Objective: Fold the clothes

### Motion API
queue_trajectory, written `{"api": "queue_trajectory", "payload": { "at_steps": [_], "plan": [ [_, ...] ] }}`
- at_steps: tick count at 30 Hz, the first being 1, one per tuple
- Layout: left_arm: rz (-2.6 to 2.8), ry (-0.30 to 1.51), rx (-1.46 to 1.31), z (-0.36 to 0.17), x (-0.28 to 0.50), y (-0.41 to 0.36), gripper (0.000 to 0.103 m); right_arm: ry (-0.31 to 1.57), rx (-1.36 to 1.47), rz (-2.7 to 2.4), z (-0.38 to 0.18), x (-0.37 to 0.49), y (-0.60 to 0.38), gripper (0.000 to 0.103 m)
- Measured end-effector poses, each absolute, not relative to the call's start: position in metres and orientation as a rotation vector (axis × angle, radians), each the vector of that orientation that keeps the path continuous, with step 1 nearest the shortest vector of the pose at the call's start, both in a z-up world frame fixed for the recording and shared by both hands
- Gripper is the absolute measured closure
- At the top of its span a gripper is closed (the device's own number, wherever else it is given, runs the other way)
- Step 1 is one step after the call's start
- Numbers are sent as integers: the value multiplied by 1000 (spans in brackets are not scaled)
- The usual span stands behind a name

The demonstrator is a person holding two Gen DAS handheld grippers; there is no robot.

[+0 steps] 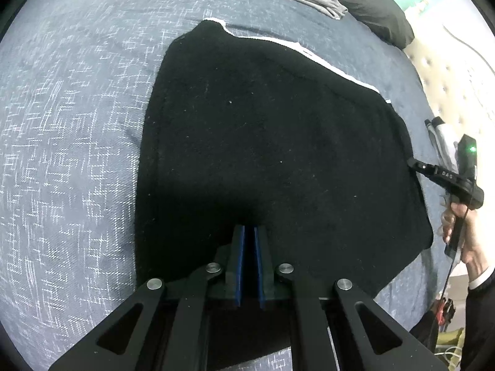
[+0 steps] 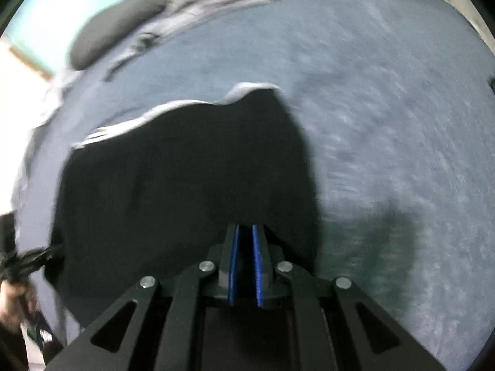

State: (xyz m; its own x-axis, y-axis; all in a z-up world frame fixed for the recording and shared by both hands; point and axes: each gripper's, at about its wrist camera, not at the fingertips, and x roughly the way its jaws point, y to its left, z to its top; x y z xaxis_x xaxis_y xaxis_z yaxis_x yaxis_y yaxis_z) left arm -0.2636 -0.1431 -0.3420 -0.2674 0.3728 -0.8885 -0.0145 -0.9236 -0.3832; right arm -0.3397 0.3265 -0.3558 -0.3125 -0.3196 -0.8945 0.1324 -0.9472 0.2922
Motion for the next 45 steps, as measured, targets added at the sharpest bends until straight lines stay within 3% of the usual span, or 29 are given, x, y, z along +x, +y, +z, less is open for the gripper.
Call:
{"api": "queue_trajectory", "payload": {
  "at_steps": [5,10,14,19,23,27,30,35,37,45],
  "plan": [
    [2303,-447,-1707,-336,-266,-151,96,-353,1532,-2292,-341,-318,339,95],
    [2289,-495,-1738,-328,-260,-160,96,-270,1603,-2215,-354,-298,342,96],
    [2289,-470,-1753,-324,-256,-165,96,-319,1631,-2300,-354,-290,378,96],
    [2309,-486,-1751,-308,-251,-183,96,-589,1516,-2332,-337,-272,418,95],
    [2326,-538,-1756,-298,-244,-203,94,-583,1474,-2242,-334,-251,412,95],
    [2317,-595,-1767,-294,-227,-226,86,-509,1596,-2209,-357,-235,405,95],
    [2302,-643,-1757,-288,-216,-236,72,-589,1604,-2243,-360,-222,425,95],
    [2259,-731,-1749,-289,-192,-251,67,-669,1521,-2289,-339,-205,431,95],
    [2239,-772,-1738,-295,-185,-254,58,-674,1478,-2292,-334,-196,427,94],
    [2179,-840,-1759,-318,-176,-260,57,-777,1340,-2287,-345,-199,352,93]
  ]
}}
